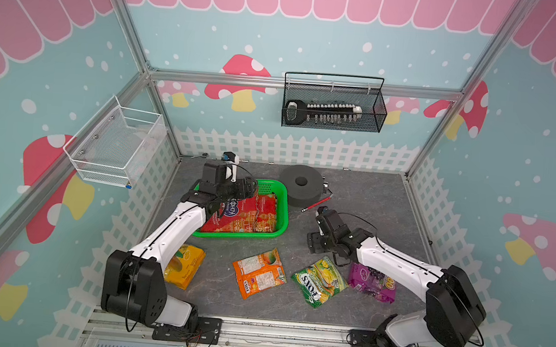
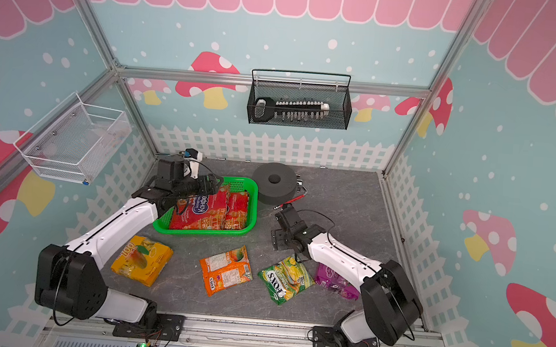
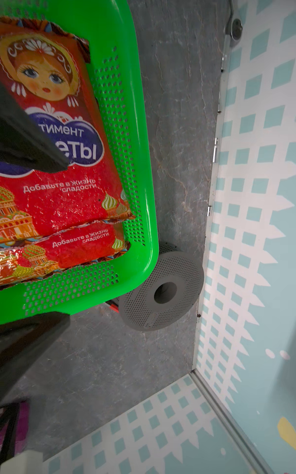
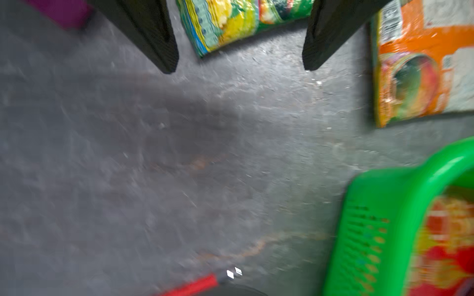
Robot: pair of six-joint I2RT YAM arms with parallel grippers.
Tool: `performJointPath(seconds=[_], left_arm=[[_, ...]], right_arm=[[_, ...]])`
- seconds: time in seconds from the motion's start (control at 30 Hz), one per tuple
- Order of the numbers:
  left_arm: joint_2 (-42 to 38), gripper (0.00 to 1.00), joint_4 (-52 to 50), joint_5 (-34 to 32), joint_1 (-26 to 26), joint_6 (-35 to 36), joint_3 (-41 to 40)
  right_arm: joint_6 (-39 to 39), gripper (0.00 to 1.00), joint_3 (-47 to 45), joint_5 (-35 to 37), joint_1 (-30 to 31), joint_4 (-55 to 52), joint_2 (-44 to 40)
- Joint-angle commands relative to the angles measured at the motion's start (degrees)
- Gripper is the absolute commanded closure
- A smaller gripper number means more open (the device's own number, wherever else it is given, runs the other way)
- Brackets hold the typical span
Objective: Put the candies in the basket
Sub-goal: Adjust the basket at the center of the board, then pick up the candy at the center of the board.
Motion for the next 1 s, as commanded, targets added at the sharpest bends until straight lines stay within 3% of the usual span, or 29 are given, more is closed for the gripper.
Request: performJointPath(seconds=[0.0,0.13,0.23,0.33,0.5,0.77,0.97], left_arm=[[1.16,0.11,3.00,1.55,-1.52,2.64,-1.05],[2.24,0.11,3.83,3.47,-2.46,2.93,-1.38],[2.55,0.11,4.07,3.38,-2.60,2.29,-1.77],[2.57,0.11,4.15,2.98,-2.55,1.87,-2.09],[2.31,0.11,4.25,2.41,-2.55,1.85,-2.56],[2.54,0.11,4.47,2.27,-2.57,1.76,-3.10],[2.56,0.11,4.38,2.17,-2.56,1.72,-3.32]], right_arm=[[11.88,0.20,-1.10,7.99,-1.37,-9.51,-2.22],[10.92,0.26,-2.26,5.57,-3.21,-8.53,-4.59],[2.02,0.27,-3.27,-5.82,-3.22,-4.29,-4.59],[-0.94,0.28,-5.64,-13.49,-3.27,-3.13,-3.59],[-3.10,0.36,-7.50,-17.26,-5.67,-3.14,0.06],[-4.87,0.36,-8.21,-20.97,-8.20,-3.12,3.45],[-5.25,0.52,-8.30,-23.84,-8.28,-2.27,3.49]])
